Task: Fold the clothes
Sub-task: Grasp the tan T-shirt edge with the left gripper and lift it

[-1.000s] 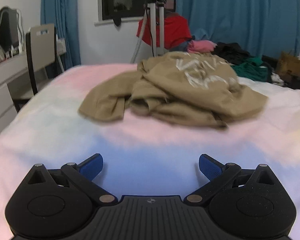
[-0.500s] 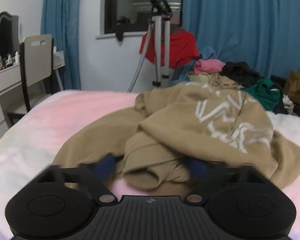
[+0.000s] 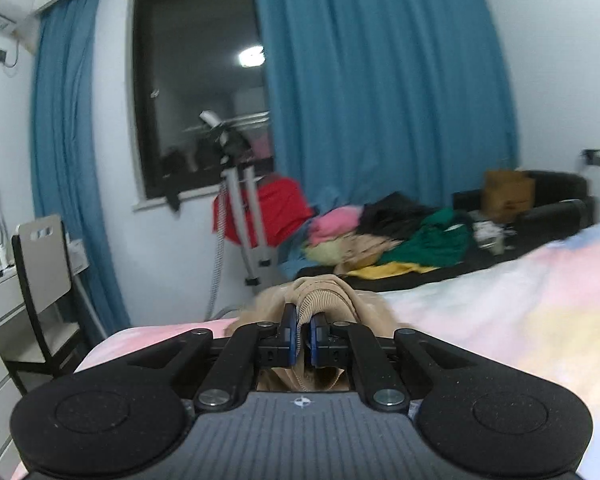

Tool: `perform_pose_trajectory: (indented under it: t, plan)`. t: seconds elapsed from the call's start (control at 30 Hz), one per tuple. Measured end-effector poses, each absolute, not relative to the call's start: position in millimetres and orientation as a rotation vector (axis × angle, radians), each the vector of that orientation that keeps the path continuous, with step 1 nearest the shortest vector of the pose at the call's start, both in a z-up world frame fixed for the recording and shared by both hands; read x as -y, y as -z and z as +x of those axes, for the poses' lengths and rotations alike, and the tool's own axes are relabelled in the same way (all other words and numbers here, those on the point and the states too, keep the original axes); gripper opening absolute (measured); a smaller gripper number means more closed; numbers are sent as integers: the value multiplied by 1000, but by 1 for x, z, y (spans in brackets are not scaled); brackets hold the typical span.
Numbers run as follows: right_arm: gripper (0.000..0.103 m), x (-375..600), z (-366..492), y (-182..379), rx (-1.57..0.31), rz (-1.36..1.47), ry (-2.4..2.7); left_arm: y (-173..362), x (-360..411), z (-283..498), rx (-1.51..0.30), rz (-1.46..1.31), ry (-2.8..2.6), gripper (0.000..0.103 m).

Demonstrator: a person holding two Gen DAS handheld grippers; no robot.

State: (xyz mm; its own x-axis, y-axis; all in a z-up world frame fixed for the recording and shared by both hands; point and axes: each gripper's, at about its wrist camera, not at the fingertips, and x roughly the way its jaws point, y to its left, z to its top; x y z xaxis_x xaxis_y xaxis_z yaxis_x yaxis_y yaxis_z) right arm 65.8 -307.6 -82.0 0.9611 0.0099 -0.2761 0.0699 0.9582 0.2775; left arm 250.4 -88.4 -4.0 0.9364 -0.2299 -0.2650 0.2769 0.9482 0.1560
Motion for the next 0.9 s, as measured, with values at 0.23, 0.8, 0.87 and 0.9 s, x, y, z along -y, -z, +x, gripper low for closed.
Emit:
perform_pose_trajectory:
  t: [0.23, 0.8, 0.87, 0.9]
  plan:
    - [103, 292, 40, 60, -222, 249, -29, -20, 67, 117, -252, 161, 351, 6]
    - [103, 252, 30, 62, -294, 205, -146, 4, -3, 16, -293, 102, 370, 7]
    - [103, 247, 34, 67, -313, 217, -163, 9, 2, 28, -292, 89, 376, 7]
    - [103, 245, 35, 70, -322, 215, -169, 12, 4, 34, -294, 80, 379, 7]
